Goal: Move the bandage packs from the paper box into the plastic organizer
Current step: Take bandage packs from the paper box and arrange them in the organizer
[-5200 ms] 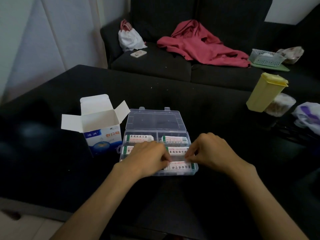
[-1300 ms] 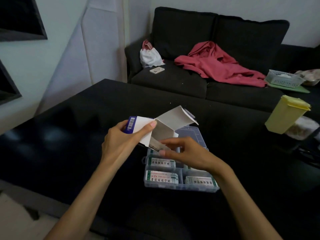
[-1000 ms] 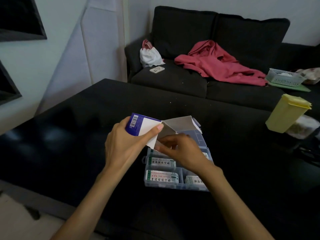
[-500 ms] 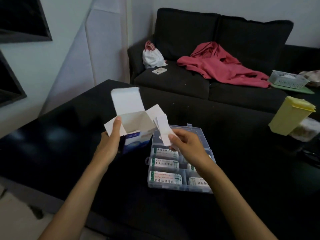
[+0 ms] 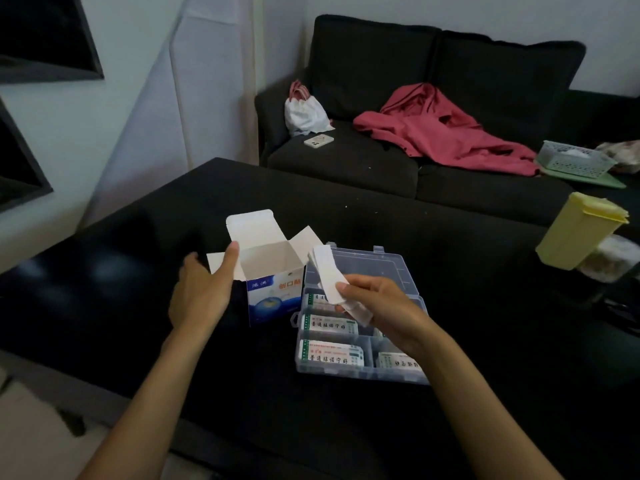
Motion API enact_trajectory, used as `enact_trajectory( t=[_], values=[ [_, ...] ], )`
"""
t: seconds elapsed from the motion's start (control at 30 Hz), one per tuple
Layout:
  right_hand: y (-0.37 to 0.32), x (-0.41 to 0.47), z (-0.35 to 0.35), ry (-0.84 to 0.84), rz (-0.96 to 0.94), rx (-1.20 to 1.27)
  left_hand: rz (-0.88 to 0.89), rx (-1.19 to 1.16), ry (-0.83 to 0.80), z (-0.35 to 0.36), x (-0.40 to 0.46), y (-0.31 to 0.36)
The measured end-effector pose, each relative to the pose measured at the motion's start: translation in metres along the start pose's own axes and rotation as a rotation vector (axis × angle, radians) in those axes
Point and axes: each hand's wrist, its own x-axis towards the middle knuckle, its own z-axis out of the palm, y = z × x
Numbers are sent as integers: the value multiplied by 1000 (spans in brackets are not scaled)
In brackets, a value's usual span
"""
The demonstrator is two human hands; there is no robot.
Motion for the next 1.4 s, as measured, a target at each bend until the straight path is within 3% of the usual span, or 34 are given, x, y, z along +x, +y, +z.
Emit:
enact_trajectory(
  t=[0.1,0.17,0.23,0.37,0.43,0.5,0.7,0.9,1.17,1.33,1.4],
  values=[
    [0,-2,-2,-5,-5,22,244,-179,317,-8,-14,17],
    [-1,-3,-6,18,-22,58,420,-325,368,-8,-31,29],
    [0,-5,-11,74,-48,89,396,-391,139,2,-47,36],
    [2,-10,-18,176,-106,118,138,-311,-545,34,-73,45],
    [2,-12,-20,164,-101,111,46,-259,-730,44,-80,50],
    [3,-14,-20,148,-62,113,18,-246,-788,51,-84,54],
    [6,-11,-23,274,7,183,88,-331,-694,62,-91,54],
    [6,-22,-34,43,-39,111,13,-406,-586,63,-84,56],
    [10,-36,-67,103,-33,195,48,-522,-577,72,-90,57],
    [17,-44,-95,147,-10,-80,-10,-591,-527,67,-82,59],
    [20,-48,-103,141,-99,-213,-2,-590,-521,66,-80,58]
  ],
)
